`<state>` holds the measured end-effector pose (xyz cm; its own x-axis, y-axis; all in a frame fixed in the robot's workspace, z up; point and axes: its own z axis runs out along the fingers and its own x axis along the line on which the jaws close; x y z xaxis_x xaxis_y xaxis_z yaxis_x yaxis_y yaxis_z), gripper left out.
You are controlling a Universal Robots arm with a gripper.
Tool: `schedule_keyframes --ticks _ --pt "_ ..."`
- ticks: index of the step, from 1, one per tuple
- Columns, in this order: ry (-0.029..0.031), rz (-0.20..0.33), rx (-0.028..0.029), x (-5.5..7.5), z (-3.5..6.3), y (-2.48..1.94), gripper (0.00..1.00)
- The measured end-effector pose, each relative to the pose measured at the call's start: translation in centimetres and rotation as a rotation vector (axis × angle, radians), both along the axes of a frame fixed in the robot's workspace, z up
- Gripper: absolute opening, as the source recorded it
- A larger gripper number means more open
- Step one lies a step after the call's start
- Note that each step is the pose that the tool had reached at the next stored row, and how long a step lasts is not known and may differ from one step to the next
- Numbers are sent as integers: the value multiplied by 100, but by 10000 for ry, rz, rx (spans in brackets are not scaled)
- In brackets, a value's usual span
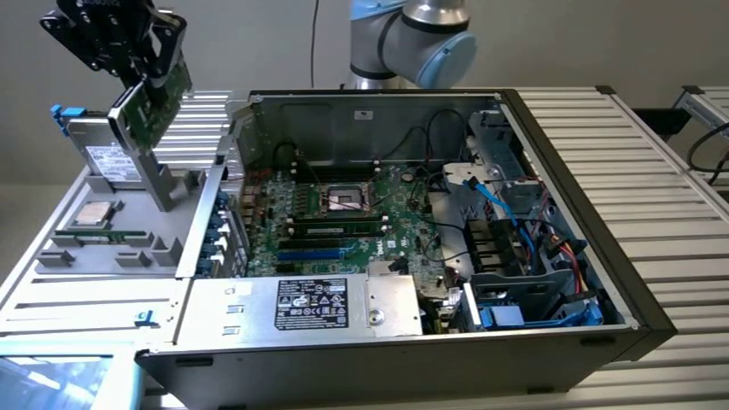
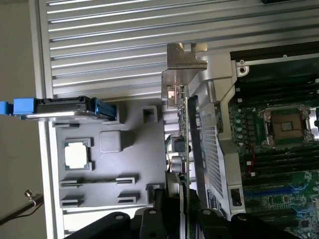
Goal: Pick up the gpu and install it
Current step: 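Pick up the gpu and move the gpu toward the slot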
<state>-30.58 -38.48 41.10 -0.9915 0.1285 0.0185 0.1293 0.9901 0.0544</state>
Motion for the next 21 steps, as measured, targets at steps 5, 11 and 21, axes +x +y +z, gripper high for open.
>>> schedule_keyframes --ticks 5,11,21 --pt "-103 0 9 157 44 -16 29" --pt "-207 0 10 380 52 -22 29" --pt "-208 0 10 832 65 -31 29"
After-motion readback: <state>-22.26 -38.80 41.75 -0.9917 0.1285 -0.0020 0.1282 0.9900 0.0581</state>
